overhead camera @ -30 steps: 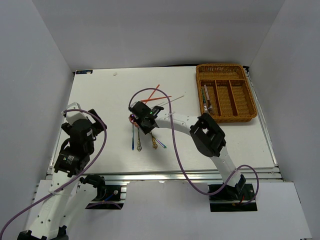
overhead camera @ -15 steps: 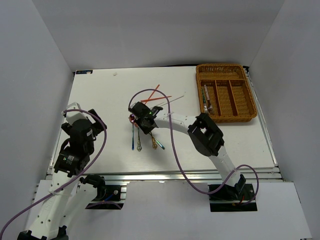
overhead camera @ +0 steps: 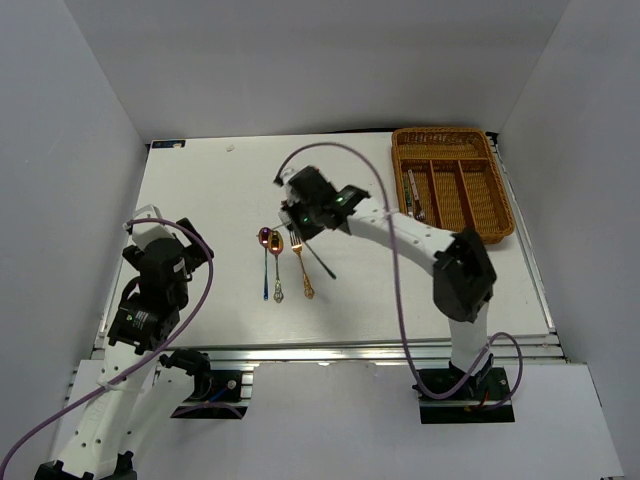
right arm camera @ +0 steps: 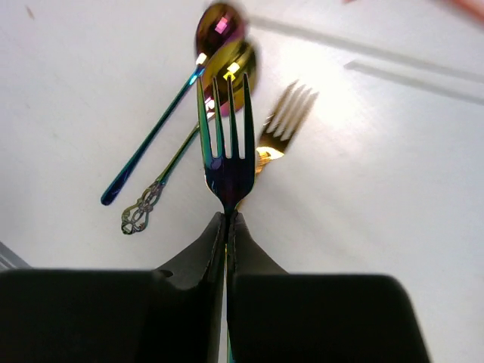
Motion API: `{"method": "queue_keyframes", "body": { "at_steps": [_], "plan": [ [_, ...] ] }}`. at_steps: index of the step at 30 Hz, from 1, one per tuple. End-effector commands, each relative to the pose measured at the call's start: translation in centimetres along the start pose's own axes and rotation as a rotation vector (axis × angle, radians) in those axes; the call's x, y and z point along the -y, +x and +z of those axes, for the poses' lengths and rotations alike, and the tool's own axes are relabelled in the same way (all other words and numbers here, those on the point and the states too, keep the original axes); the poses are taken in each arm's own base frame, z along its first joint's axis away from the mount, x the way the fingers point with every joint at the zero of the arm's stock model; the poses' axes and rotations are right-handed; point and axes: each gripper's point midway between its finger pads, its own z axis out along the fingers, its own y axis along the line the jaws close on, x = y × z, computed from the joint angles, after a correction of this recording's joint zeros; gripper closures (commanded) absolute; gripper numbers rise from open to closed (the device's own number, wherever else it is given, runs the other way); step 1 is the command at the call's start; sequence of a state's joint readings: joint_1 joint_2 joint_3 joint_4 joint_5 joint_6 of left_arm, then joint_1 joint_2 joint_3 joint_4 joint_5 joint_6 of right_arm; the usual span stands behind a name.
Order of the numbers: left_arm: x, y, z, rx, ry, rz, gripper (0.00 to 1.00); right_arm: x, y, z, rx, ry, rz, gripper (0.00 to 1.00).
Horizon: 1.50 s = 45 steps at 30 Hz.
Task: Sort the eating utensils into containers
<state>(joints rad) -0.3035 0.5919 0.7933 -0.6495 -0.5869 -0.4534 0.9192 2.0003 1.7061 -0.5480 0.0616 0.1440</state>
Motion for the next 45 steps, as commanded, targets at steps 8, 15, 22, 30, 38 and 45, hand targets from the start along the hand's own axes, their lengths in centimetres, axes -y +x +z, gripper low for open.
{"method": "queue_keyframes", "body": {
  "at_steps": [8,15,22,30,38,45],
  "plan": [
    [0.7,0.1,0.5,-0.013,0.015,0.012,0.02,18.9,-1.0,-9.2,0.094,0.228,0.134,1.0],
    [1.4,0.4,0.7,-0.028,0.045,0.021,0.02,33.1,0.3,-13.5,0.139,0.414,0.296,1.0],
    [1.9,0.5,0.6,-0.035,0.078,0.024,0.02,42.4,5.2,-13.1,0.082,0.575,0.415,1.0],
    [2.4,0.8,0.7,-0.048,0.101,0.032,0.02,45.9,7.8,-12.3,0.017,0.667,0.44,1.0],
    [2.6,1.1,0.9,-0.063,0.105,0.042,0.02,45.3,5.6,-14.3,0.083,0.663,0.486,0.55],
    [2.4,1.0,0.9,-0.058,0.094,0.04,0.02,39.4,1.0,-18.2,0.241,0.574,0.606,0.11]
  ]
}}
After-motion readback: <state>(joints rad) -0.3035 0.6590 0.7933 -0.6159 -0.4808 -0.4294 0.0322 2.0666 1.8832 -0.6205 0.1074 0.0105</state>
